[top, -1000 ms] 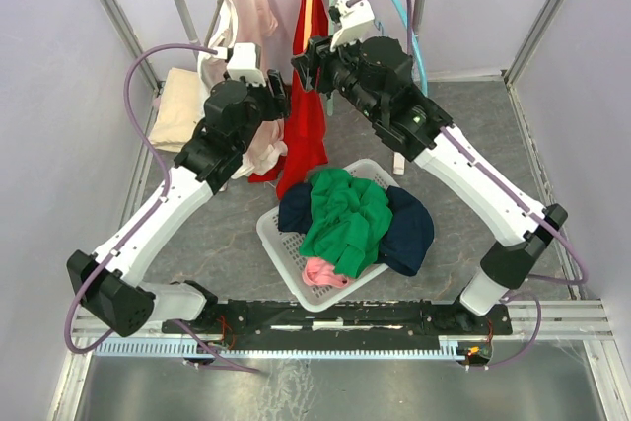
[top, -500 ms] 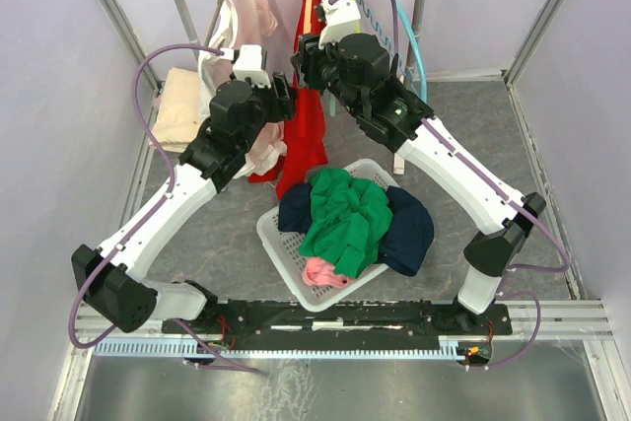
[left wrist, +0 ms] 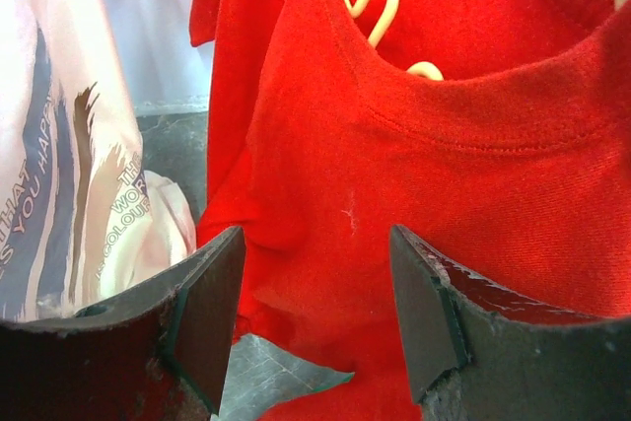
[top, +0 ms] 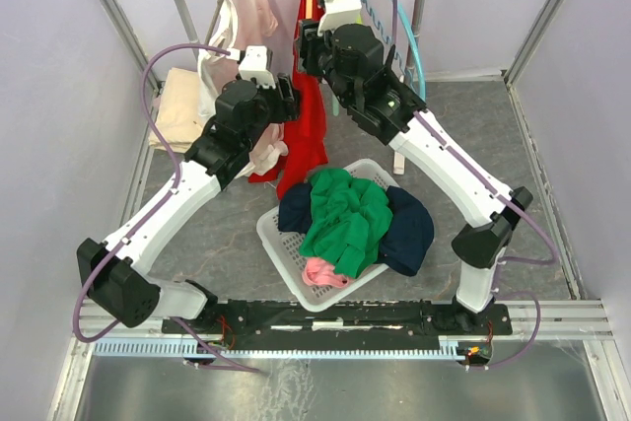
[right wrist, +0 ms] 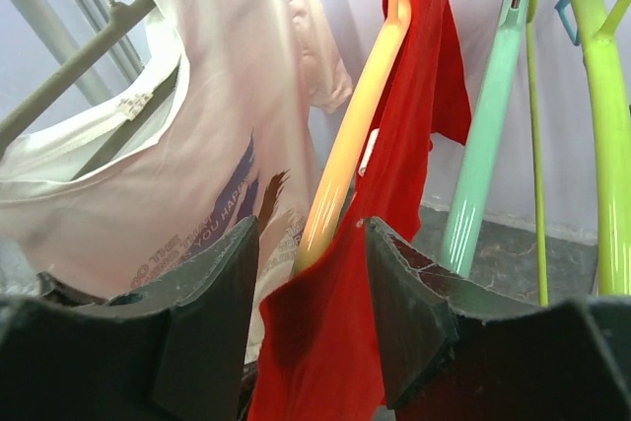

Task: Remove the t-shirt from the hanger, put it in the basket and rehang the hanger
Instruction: Pick up the hanger from the clothesline.

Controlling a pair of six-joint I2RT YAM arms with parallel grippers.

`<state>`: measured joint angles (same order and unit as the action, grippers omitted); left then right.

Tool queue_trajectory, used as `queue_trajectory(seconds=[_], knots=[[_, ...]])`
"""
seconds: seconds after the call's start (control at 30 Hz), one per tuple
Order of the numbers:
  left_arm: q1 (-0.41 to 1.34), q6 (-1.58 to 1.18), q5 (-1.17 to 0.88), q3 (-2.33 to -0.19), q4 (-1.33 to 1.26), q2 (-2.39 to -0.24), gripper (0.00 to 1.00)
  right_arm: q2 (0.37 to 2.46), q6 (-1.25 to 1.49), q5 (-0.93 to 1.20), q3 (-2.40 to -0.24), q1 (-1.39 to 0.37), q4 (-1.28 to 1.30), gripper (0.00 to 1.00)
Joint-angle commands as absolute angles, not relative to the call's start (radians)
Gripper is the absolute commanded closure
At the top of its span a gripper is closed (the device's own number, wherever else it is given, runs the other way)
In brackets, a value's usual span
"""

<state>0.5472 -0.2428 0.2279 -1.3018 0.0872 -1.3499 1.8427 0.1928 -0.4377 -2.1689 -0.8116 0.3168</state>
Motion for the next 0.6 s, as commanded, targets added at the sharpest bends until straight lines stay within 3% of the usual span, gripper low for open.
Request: queue_trajectory(seconds=[0.0, 0.17, 0.57], knots=[[0.545, -0.293, 0.178, -1.308, 0.013, -1.355, 0.33, 1.873, 0.169, -0.485, -2.241, -0.818, 0.321, 0.45], [0.546, -0.301, 0.167, -1.308, 0.011, -1.358, 0.34, 1.889, 0.159, -0.509, -2.260, -0.818, 0.319, 0.47], [0.545, -0.286, 0.211, -1.292, 0.018, -1.315, 0.34, 1.912, 0.155, -0.562, -2.285, -0.812, 0.328, 0.62]])
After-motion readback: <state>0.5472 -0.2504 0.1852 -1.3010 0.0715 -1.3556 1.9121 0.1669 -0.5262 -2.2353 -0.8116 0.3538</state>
